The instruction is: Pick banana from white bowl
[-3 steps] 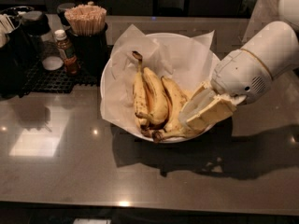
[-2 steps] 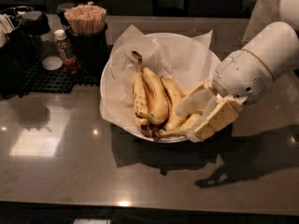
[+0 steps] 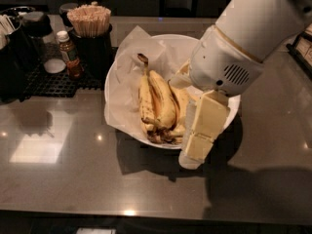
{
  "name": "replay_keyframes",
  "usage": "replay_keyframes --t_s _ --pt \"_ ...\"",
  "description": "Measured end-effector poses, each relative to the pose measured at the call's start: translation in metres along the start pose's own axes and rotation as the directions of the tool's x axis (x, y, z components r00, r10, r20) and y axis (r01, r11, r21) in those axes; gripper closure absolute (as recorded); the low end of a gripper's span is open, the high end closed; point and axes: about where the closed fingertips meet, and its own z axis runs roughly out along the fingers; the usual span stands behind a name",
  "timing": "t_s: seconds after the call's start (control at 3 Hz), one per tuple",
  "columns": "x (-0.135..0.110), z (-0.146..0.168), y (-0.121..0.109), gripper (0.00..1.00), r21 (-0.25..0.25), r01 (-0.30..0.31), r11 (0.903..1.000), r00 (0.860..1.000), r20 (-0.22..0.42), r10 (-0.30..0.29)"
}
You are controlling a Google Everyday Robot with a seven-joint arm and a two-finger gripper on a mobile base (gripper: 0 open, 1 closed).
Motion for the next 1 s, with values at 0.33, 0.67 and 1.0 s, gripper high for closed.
replay_keyframes --t_s 0.33,0.67,1.0 --pt "-0.0478 -0.0164 0.0354 0.15 0.158 0.051 0.9861 0.982 -0.186 -0.021" --pt "-0.0514 -0.0243 0.0402 0.19 0.214 0.041 0.9759 0.974 -0.225 0.008" --pt "-0.0514 -0.0243 0.0402 0.19 0.214 0.041 0.9759 0.974 -0.225 0.008"
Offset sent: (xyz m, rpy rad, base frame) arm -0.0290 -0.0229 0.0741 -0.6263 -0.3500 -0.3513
